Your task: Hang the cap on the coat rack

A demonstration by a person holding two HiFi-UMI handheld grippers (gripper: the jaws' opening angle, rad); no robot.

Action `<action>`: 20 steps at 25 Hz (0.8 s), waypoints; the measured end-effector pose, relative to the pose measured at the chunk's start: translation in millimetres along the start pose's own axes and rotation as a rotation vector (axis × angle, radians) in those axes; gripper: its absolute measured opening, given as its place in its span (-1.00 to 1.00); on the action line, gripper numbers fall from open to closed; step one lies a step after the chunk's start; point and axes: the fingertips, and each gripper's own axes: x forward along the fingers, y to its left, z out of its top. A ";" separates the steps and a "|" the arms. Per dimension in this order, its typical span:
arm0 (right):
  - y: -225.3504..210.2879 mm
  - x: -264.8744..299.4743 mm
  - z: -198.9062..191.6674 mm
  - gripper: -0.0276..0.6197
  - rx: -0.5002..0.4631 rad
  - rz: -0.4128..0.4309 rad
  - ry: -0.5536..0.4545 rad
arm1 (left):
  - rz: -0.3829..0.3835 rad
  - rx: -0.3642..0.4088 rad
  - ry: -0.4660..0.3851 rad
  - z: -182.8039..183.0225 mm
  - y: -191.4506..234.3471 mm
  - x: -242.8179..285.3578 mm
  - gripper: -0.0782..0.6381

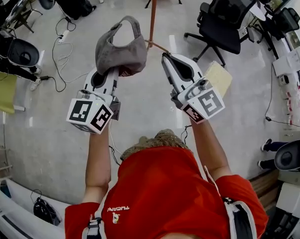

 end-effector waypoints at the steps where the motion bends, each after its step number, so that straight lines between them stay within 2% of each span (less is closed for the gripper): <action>1: 3.5 5.7 -2.3 -0.84 -0.005 0.008 0.005 | 0.006 -0.006 0.006 -1.3 8.0 -1.4 -0.73; 6: 11.1 39.2 -10.1 -0.84 -0.023 0.033 0.017 | 0.003 -0.017 0.031 1.8 44.0 -2.4 -0.73; 10: 1.0 67.0 -20.2 -0.84 -0.029 0.041 0.011 | 0.004 -0.017 0.041 1.8 76.8 10.7 -0.73; 16: -43.7 125.0 -45.7 -0.84 -0.040 0.029 -0.015 | -0.012 -0.028 0.061 -6.2 138.9 65.5 -0.73; 20: -92.3 180.6 -68.5 -0.84 -0.038 -0.002 -0.033 | -0.048 0.003 0.089 -7.2 192.0 121.6 -0.73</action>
